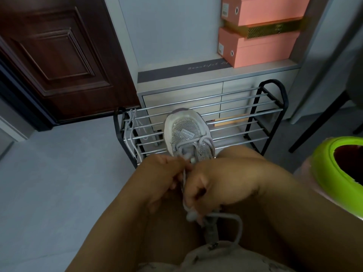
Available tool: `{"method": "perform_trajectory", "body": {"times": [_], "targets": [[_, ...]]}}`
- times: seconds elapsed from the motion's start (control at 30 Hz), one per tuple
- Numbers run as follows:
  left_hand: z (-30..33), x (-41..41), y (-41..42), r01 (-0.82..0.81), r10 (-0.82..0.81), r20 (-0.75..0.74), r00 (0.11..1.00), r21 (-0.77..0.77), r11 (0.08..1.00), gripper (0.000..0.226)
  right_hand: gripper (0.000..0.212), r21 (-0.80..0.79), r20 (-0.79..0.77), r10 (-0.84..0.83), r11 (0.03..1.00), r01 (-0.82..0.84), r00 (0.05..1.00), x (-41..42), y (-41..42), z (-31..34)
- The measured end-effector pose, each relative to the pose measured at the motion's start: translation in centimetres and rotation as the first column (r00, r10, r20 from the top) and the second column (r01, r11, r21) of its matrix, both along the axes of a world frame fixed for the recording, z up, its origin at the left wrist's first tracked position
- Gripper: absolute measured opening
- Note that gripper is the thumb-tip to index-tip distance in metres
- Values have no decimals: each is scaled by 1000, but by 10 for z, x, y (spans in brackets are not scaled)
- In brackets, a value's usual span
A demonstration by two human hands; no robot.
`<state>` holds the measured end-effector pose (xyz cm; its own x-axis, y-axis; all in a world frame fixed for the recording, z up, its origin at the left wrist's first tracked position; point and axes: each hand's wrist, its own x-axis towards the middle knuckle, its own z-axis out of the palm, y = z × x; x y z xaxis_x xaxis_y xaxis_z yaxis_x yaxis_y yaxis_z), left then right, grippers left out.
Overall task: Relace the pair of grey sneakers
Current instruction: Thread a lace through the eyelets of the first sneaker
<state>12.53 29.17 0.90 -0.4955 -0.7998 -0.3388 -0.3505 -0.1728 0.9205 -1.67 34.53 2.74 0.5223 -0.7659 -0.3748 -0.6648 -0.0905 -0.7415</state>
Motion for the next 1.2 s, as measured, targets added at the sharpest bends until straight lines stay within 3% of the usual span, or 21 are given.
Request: {"method": "perform_trajectory", "body": {"times": [0.07, 0.17, 0.27, 0.33, 0.43, 0.53, 0.6, 0.7, 0.8, 0.9, 1.0, 1.07, 1.2], "targets": [[-4, -1, -3, -24, 24, 4, 1000, -75, 997, 45, 14, 22, 10, 32, 999, -32, 999, 1, 1, 0], [-5, 8, -9, 109, -91, 96, 991, -206, 972, 37, 24, -16, 22, -224, 974, 224, 974, -17, -2, -3], [0, 21, -8, 342, -329, 102, 939, -171, 924, 30, 32, -142, -15, -595, 797, 587, 804, -38, -11, -13], [2, 26, -3, 511, -499, 110, 860, -175, 842, 29, 37, -217, -12, -721, 678, 702, 693, -44, -15, -17], [6, 31, 0, 641, -628, 133, 767, -211, 738, 33, 41, -193, 56, -745, 645, 740, 664, -43, -15, -20], [13, 33, -2, 691, -663, 195, 722, -231, 685, 29, 44, -372, -139, -713, 681, 632, 687, -29, -15, -26], [11, 33, -6, 667, -582, 335, 740, -262, 697, 44, 35, -463, -231, -694, 694, 551, 681, -22, -15, -27], [7, 29, -8, 540, -284, 546, 788, -392, 745, 42, 18, -468, -182, -739, 645, 604, 649, -27, -15, -25], [6, 15, -6, 282, 24, 437, 899, -621, 731, 26, 7, -374, -81, -753, 631, 680, 653, -34, -15, -26], [0, -11, -4, 169, 39, 285, 958, -669, 724, 15, 11, -217, 27, -743, 648, 730, 669, -42, -15, -27], [-23, -32, -8, 166, 63, 318, 946, -643, 747, 31, 16, -74, 127, -731, 667, 741, 670, -49, -14, -27], [-34, -41, -12, 128, 118, 345, 931, -613, 780, 35, 17, -79, 127, -724, 674, 734, 678, -51, -13, -28], [-46, -48, -12, 92, 184, 321, 929, -681, 726, 38, 21, -97, 118, -712, 685, 722, 692, -51, -13, -28]]}}
